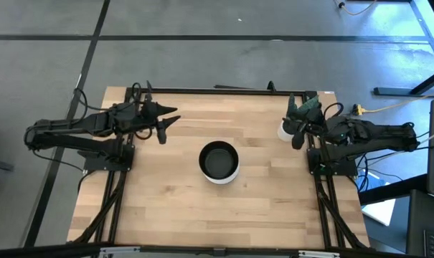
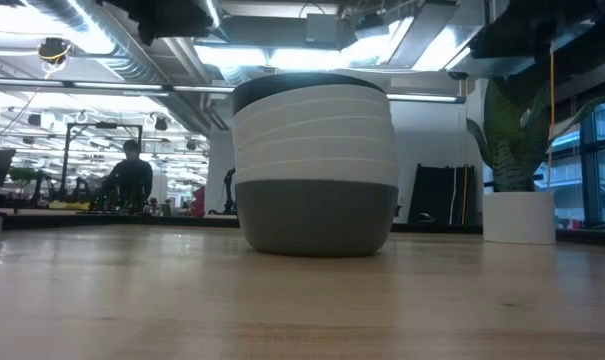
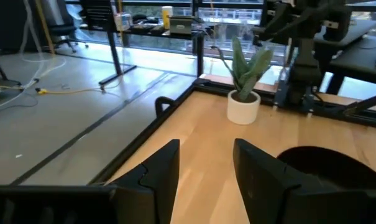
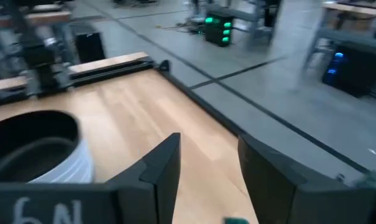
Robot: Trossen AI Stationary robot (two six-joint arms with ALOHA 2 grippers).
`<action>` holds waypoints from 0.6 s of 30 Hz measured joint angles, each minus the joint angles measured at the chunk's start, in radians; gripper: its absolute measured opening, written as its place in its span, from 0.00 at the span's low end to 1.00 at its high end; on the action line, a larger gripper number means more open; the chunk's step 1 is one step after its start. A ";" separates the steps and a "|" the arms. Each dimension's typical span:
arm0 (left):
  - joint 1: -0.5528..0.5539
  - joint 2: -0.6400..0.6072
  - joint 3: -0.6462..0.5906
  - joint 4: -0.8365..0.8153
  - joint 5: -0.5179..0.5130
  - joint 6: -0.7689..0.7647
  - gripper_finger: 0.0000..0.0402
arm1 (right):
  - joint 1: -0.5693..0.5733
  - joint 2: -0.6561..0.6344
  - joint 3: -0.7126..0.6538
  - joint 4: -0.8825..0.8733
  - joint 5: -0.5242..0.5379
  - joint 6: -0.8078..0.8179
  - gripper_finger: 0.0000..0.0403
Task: Nest bowls inside each other
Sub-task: Return to Home Position
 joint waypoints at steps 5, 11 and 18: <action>0.000 -0.033 -0.039 0.003 -0.045 0.027 0.36 | 0.000 -0.056 -0.068 0.033 0.013 0.013 0.40; 0.000 -0.070 -0.103 0.059 -0.069 0.033 0.36 | 0.000 -0.142 -0.164 0.120 -0.006 -0.020 0.40; 0.000 -0.123 -0.190 0.061 -0.271 0.013 0.36 | 0.000 -0.231 -0.230 0.217 0.022 -0.094 0.40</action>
